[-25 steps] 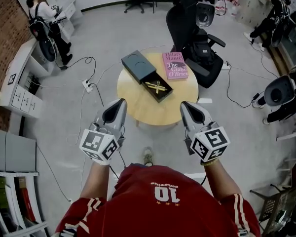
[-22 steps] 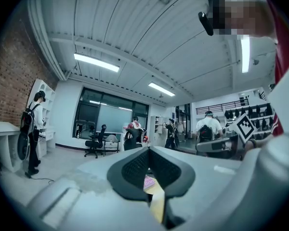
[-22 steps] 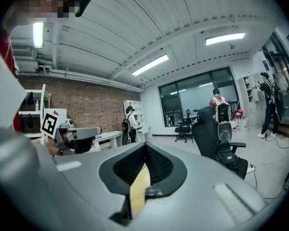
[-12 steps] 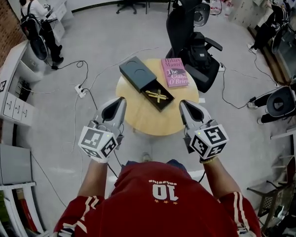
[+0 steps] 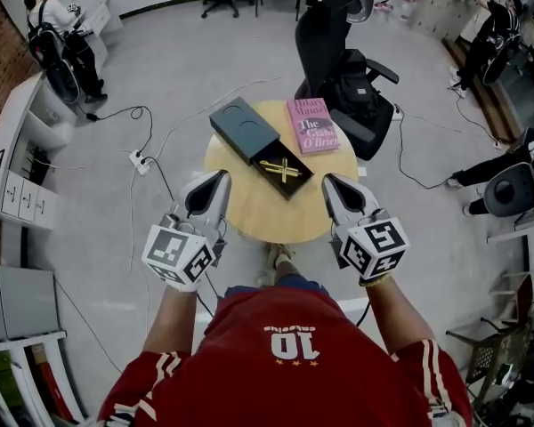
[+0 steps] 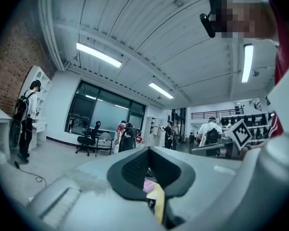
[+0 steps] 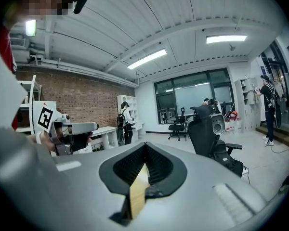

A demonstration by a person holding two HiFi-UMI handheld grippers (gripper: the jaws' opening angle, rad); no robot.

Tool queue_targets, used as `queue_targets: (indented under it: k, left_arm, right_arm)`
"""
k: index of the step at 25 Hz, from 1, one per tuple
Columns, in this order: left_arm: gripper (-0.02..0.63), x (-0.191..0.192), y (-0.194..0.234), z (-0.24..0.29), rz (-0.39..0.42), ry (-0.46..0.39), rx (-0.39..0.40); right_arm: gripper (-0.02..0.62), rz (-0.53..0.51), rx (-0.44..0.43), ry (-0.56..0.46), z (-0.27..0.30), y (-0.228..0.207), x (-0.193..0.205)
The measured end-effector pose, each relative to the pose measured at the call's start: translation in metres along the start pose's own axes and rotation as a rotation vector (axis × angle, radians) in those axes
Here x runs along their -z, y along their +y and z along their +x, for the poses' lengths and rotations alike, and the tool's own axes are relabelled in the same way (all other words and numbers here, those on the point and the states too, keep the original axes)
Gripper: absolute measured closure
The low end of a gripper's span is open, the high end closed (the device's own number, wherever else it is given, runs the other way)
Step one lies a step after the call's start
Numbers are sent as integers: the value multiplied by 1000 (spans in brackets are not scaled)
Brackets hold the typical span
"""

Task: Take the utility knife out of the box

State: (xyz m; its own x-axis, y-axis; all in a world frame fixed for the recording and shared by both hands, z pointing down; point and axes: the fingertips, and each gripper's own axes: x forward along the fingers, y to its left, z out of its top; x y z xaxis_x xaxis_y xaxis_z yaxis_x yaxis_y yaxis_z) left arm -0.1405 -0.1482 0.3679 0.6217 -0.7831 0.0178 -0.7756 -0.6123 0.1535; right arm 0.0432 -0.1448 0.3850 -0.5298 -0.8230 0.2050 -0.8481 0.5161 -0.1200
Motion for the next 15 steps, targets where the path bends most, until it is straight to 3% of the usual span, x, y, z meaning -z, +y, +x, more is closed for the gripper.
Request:
queue_targets:
  k: [5, 11, 15]
  left_arm:
    - [603, -3, 4, 8, 20, 6, 3]
    - [603, -2, 15, 20, 30, 19, 8]
    - [603, 6, 19, 30, 18, 36, 11]
  right_arm:
    - [594, -59, -5, -32, 17, -2, -4]
    - [548, -82, -35, -27, 39, -3, -3]
    - [480, -81, -66, 6, 50, -4, 5]
